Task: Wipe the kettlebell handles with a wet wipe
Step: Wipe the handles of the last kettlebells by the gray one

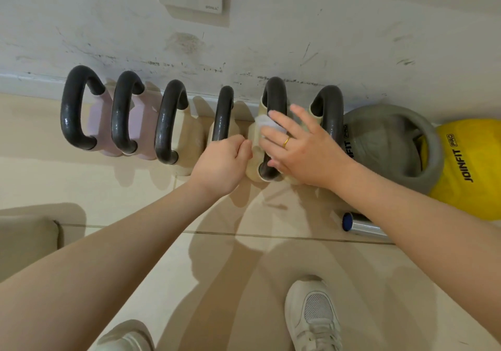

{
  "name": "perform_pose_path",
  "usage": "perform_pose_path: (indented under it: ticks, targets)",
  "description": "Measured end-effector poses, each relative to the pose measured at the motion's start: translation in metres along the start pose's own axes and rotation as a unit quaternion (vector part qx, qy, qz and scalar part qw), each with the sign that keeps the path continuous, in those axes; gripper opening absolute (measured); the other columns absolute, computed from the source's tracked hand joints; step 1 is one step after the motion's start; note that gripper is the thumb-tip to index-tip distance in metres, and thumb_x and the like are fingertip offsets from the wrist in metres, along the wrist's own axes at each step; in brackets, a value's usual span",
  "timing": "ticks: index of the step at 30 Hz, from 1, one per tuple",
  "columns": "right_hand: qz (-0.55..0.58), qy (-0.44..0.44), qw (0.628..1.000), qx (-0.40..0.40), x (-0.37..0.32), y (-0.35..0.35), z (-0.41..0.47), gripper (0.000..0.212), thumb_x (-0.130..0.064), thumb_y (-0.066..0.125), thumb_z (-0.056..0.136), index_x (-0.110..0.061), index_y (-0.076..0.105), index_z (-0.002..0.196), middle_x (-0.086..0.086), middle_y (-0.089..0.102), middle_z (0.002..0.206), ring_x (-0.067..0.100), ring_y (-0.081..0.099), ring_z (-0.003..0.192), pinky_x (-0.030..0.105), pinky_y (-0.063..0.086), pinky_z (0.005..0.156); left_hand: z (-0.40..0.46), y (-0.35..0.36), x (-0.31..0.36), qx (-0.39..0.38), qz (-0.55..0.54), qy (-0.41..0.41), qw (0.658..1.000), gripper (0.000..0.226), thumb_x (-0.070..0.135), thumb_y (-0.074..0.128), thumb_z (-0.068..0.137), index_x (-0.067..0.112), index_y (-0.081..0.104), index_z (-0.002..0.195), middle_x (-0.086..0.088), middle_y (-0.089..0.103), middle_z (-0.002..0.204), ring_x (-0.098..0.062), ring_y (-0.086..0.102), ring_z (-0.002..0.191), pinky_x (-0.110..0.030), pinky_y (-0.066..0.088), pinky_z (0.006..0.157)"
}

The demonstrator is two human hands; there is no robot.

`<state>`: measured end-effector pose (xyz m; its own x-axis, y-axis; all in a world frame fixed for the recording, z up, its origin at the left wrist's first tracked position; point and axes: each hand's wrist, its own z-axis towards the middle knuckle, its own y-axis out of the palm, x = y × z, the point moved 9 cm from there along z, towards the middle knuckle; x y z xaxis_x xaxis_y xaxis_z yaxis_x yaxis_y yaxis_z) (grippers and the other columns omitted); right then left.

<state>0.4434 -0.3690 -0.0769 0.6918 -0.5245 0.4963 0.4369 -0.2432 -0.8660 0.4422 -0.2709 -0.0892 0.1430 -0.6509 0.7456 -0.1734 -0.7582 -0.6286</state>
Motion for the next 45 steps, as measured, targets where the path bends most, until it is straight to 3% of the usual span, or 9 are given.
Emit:
perform_pose_path:
  ticks: [5, 11, 16, 19, 23, 28, 33, 39, 45]
  targets:
    - [0.048, -0.140, 0.989, -0.019, -0.034, 0.014, -0.007, 0.041, -0.042, 0.034, 0.093, -0.019, 0.068, 0.098, 0.000, 0.070, 0.104, 0.026, 0.056, 0.119, 0.044, 0.021, 0.110, 0.002, 0.006, 0.009, 0.011, -0.040, -0.006, 0.999, 0.030, 0.023, 0.037, 0.096, 0.009, 0.057, 0.080, 0.007, 0.047, 0.059, -0.011, 0.044, 0.057, -0.024, 0.030, 0.050]
    - [0.238, 0.034, 0.970, -0.044, 0.033, 0.022, 0.021, 0.043, -0.037, 0.025, 0.094, -0.018, 0.062, 0.107, 0.000, 0.061, 0.120, 0.027, 0.039, 0.133, 0.046, 0.009, 0.114, 0.012, 0.005, 0.004, 0.041, -0.063, -0.038, 0.996, 0.027, 0.022, 0.038, 0.095, 0.013, 0.058, 0.080, 0.007, 0.047, 0.058, -0.007, 0.044, 0.053, -0.009, 0.033, 0.046]
    - [0.190, 0.069, 0.979, -0.035, 0.029, 0.022, 0.008, 0.044, -0.038, 0.027, 0.096, -0.017, 0.055, 0.124, 0.003, 0.054, 0.135, 0.026, 0.038, 0.135, 0.050, 0.012, 0.114, 0.009, 0.006, -0.001, 0.084, -0.119, -0.044, 0.988, 0.013, 0.020, 0.044, 0.093, 0.017, 0.057, 0.091, 0.008, 0.053, 0.067, 0.000, 0.049, 0.057, -0.010, 0.037, 0.055]
    - [0.209, 0.076, 0.971, -0.090, 0.051, 0.035, 0.016, 0.054, -0.044, 0.017, 0.094, -0.019, 0.042, 0.136, 0.002, 0.040, 0.148, 0.025, 0.024, 0.142, 0.047, 0.005, 0.114, 0.012, 0.027, -0.004, 0.025, -0.172, -0.096, 0.980, 0.018, 0.009, 0.051, 0.085, 0.014, 0.051, 0.102, 0.005, 0.054, 0.083, -0.010, 0.051, 0.073, -0.029, 0.046, 0.077]
    - [0.323, 0.088, 0.934, -0.124, 0.047, 0.047, 0.032, 0.053, -0.044, 0.013, 0.095, -0.022, 0.041, 0.134, 0.000, 0.027, 0.153, 0.026, 0.003, 0.145, 0.041, -0.005, 0.116, 0.020, 0.054, 0.003, -0.093, -0.312, -0.181, 0.928, 0.031, 0.015, 0.060, 0.084, 0.009, 0.048, 0.112, -0.002, 0.053, 0.094, -0.014, 0.052, 0.086, -0.027, 0.042, 0.075]
    - [0.415, 0.063, 0.902, -0.097, 0.056, 0.039, 0.030, 0.041, -0.034, 0.024, 0.097, -0.023, 0.057, 0.119, -0.008, 0.046, 0.137, 0.024, 0.013, 0.141, 0.038, 0.007, 0.114, 0.032, 0.052, 0.000, -0.132, -0.290, -0.137, 0.938, 0.030, 0.023, 0.067, 0.082, 0.012, 0.058, 0.109, -0.007, 0.054, 0.086, -0.015, 0.053, 0.079, -0.021, 0.042, 0.070]
    - [0.355, 0.090, 0.926, -0.087, 0.058, 0.043, 0.051, 0.051, -0.034, 0.018, 0.092, -0.016, 0.062, 0.110, 0.002, 0.055, 0.128, 0.025, 0.031, 0.133, 0.039, 0.019, 0.109, 0.032, 0.056, 0.001, -0.150, -0.294, -0.137, 0.934, 0.022, 0.014, 0.064, 0.085, 0.007, 0.060, 0.106, -0.001, 0.061, 0.081, -0.007, 0.057, 0.067, -0.007, 0.044, 0.052]
    - [0.303, -0.031, 0.948, -0.092, 0.022, 0.021, 0.044, 0.050, -0.039, 0.020, 0.094, -0.018, 0.065, 0.102, 0.001, 0.062, 0.118, 0.022, 0.041, 0.127, 0.037, 0.010, 0.113, 0.007, 0.056, -0.013, -0.168, -0.298, -0.120, 0.932, 0.025, 0.014, 0.068, 0.081, 0.006, 0.058, 0.102, -0.007, 0.056, 0.087, -0.017, 0.055, 0.086, -0.026, 0.047, 0.084]
    - [0.477, 0.181, 0.853, -0.109, 0.060, 0.048, 0.055, 0.038, -0.027, 0.028, 0.095, -0.009, 0.060, 0.102, 0.010, 0.056, 0.114, 0.028, 0.047, 0.110, 0.029, 0.032, 0.088, -0.005, 0.056, -0.012, -0.184, -0.283, -0.094, 0.937, 0.017, 0.013, 0.068, 0.081, 0.013, 0.053, 0.090, 0.003, 0.046, 0.072, -0.010, 0.044, 0.070, -0.007, 0.041, 0.060]
